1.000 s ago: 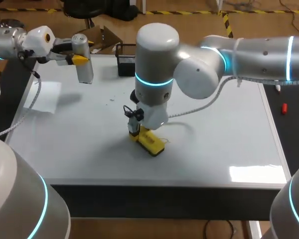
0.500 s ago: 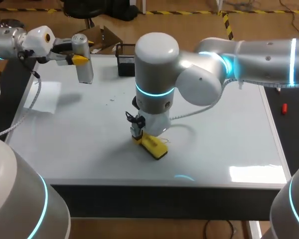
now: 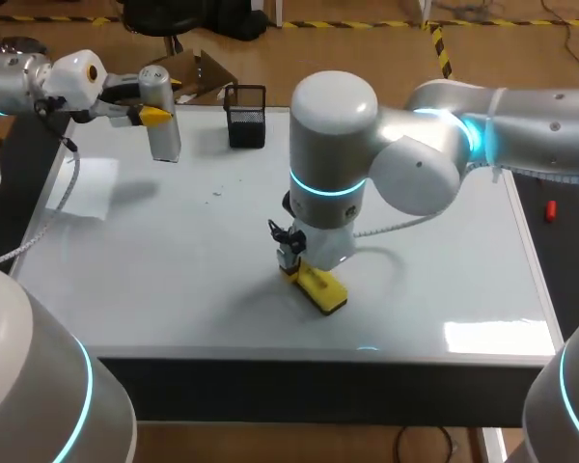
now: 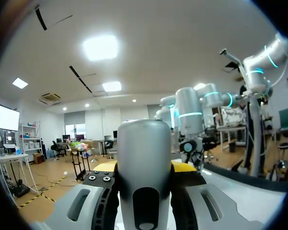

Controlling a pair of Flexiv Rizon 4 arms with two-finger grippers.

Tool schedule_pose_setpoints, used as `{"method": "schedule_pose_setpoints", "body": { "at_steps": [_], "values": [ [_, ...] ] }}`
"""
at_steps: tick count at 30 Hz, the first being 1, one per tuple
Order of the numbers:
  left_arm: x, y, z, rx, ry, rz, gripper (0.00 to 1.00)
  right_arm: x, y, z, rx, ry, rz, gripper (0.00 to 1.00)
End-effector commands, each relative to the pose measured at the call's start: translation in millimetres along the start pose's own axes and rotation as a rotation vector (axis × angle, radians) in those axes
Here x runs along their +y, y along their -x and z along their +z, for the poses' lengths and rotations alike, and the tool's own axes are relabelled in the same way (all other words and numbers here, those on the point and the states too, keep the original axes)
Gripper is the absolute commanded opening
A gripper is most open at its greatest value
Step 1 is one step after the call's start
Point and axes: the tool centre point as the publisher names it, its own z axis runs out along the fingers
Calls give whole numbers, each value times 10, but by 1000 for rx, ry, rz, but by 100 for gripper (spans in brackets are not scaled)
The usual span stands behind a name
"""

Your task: Pick up the inspection probe, press it on each red-marked spot on the whiteboard one by one, put down the probe, pick up the eraser, and wipe off all the red marks.

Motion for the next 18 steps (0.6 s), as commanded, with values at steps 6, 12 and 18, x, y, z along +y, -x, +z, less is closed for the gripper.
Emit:
{"method": "schedule_pose_setpoints", "body": {
  "at_steps": [6, 12, 18],
  "values": [
    [-27, -16, 15, -4, 5, 1, 0, 302, -285, 116, -11, 1, 45, 0],
    [-27, -16, 15, -4, 5, 1, 0, 358, -362, 105, -15, -2, 66, 0],
    [-27, -16, 15, -4, 5, 1, 0, 359, -385, 121, -18, 1, 71, 0]
  ]
}}
